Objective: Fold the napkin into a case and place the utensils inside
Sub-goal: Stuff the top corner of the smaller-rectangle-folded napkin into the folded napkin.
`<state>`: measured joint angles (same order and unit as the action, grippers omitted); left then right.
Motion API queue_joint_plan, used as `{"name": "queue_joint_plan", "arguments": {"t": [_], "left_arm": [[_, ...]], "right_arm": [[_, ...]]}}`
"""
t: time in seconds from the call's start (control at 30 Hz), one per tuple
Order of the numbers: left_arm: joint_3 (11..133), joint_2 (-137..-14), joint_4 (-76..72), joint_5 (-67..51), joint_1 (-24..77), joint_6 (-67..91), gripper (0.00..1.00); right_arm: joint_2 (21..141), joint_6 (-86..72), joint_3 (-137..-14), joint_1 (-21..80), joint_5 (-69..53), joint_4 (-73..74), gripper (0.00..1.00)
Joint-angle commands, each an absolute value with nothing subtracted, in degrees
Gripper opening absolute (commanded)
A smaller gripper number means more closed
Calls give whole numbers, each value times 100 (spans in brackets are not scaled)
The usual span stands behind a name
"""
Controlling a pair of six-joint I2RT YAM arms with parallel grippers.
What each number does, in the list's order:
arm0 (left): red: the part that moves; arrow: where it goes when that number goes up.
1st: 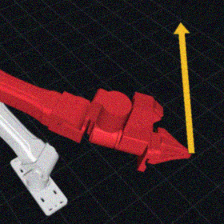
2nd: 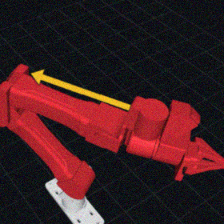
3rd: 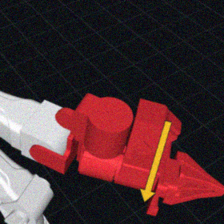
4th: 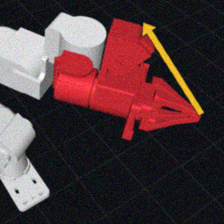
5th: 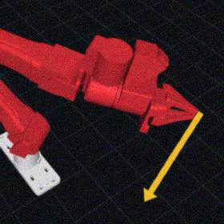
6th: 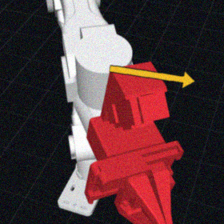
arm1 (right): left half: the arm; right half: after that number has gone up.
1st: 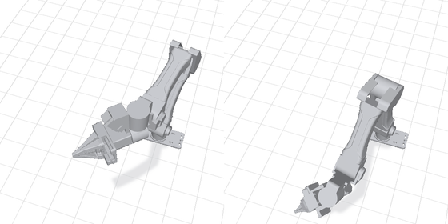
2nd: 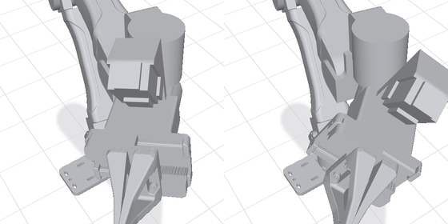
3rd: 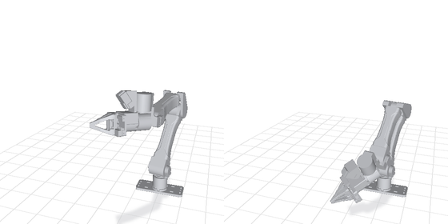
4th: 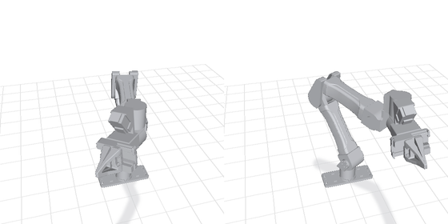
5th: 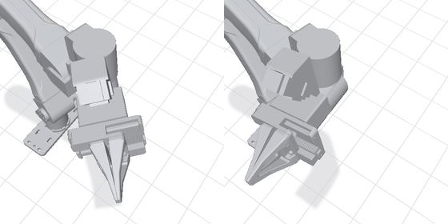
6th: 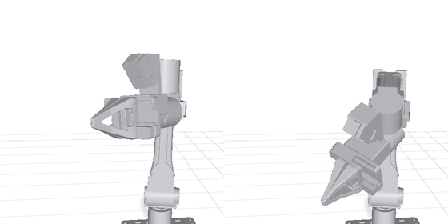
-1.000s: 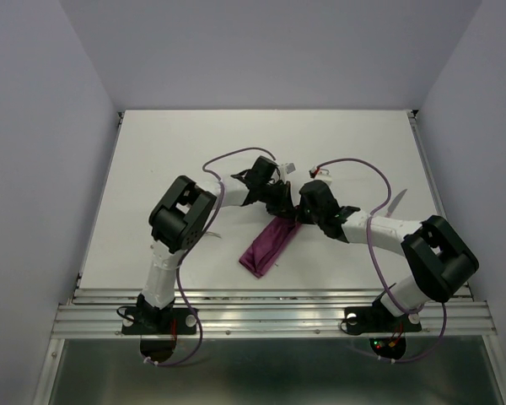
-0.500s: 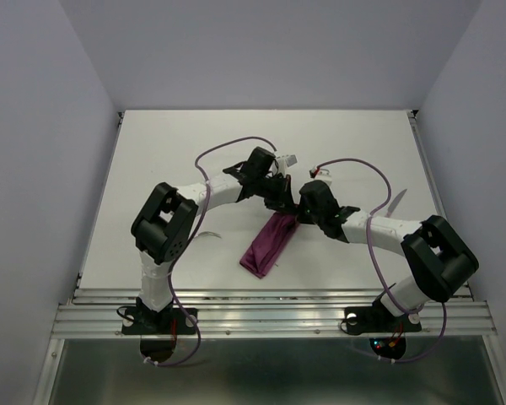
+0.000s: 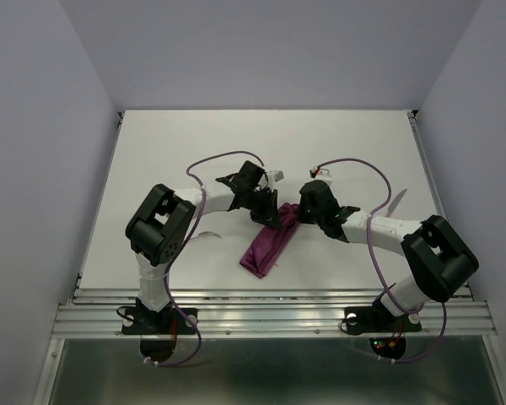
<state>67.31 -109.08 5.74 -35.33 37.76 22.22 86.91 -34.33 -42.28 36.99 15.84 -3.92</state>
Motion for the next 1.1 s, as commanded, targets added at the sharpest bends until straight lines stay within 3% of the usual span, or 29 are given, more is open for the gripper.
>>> {"name": "queue_joint_plan", "arguments": {"t": [0.0, 0.57, 1.07], "left_arm": [[6461, -10547, 440, -3586, 3797, 2083, 0], [7049, -11303, 79, -3946, 4271, 2215, 0], [6961, -10599, 334, -3683, 4008, 1977, 0]], "right_arm": [[8499, -3454, -4280, 3718, 1643, -624, 1], [8578, -3454, -4342, 3718, 1573, -624, 1], [8464, -3445, -4245, 3718, 1591, -624, 1]]}}
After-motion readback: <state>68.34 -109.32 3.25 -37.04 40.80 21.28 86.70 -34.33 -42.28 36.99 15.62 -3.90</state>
